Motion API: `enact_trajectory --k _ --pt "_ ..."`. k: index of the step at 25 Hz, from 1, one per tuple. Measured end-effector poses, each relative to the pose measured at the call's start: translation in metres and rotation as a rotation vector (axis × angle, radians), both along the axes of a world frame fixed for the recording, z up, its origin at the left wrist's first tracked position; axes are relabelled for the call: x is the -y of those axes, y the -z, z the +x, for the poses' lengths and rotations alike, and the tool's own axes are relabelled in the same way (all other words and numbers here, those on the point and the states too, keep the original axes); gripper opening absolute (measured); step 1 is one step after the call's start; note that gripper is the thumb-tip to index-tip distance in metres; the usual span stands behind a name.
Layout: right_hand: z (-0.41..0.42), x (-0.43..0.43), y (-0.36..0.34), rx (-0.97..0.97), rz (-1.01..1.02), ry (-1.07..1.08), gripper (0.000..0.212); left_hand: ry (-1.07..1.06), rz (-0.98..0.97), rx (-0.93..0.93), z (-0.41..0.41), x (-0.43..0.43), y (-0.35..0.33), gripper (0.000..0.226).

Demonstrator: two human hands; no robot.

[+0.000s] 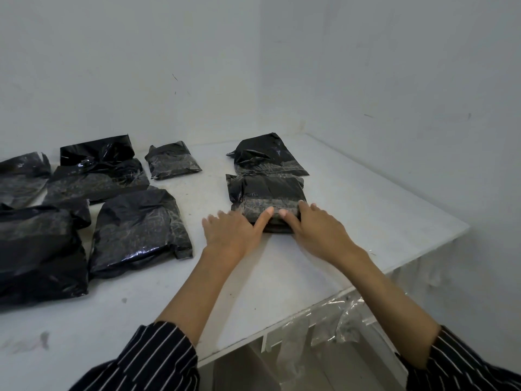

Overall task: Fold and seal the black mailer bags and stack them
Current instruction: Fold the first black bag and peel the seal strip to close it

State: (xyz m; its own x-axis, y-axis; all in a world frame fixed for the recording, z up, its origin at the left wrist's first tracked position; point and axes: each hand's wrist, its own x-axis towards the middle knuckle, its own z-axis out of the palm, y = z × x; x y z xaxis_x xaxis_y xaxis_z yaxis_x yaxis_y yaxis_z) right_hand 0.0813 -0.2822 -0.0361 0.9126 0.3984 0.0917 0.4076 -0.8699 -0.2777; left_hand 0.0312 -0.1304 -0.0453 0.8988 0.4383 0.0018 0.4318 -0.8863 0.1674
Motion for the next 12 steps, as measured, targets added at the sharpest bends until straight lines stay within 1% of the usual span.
enact_trajectory --k 2,3,4,6,7,8,9,11,12 --pt "0.010 0.003 -0.011 0.030 0.186 0.075 0.053 -0.049 -0.055 0.094 0.001 -0.005 -0.005 0.082" --pt "0.017 0.003 -0.016 0.023 0.252 0.109 0.054 -0.042 -0.086 0.166 0.003 -0.005 -0.007 0.075" --pt "0.023 0.001 -0.019 -0.023 0.287 0.137 0.063 -0.024 -0.119 0.225 0.006 -0.003 -0.008 0.068" --pt "0.033 -0.008 -0.020 -0.182 0.306 0.176 0.085 -0.022 -0.195 0.292 0.016 0.004 -0.010 0.062" --pt "0.038 -0.013 -0.017 -0.249 0.321 0.196 0.090 -0.045 -0.223 0.309 0.022 0.007 -0.009 0.062" --pt "0.042 -0.017 -0.013 -0.287 0.343 0.212 0.089 -0.076 -0.242 0.316 0.027 0.009 -0.009 0.063" --pt "0.046 -0.021 -0.008 -0.296 0.360 0.223 0.084 -0.109 -0.257 0.312 0.032 0.010 -0.008 0.064" --pt "0.051 -0.023 -0.001 -0.263 0.375 0.232 0.067 -0.159 -0.275 0.284 0.038 0.008 -0.004 0.062" --pt "0.053 -0.024 0.001 -0.244 0.374 0.231 0.058 -0.170 -0.275 0.281 0.040 0.007 -0.002 0.056"
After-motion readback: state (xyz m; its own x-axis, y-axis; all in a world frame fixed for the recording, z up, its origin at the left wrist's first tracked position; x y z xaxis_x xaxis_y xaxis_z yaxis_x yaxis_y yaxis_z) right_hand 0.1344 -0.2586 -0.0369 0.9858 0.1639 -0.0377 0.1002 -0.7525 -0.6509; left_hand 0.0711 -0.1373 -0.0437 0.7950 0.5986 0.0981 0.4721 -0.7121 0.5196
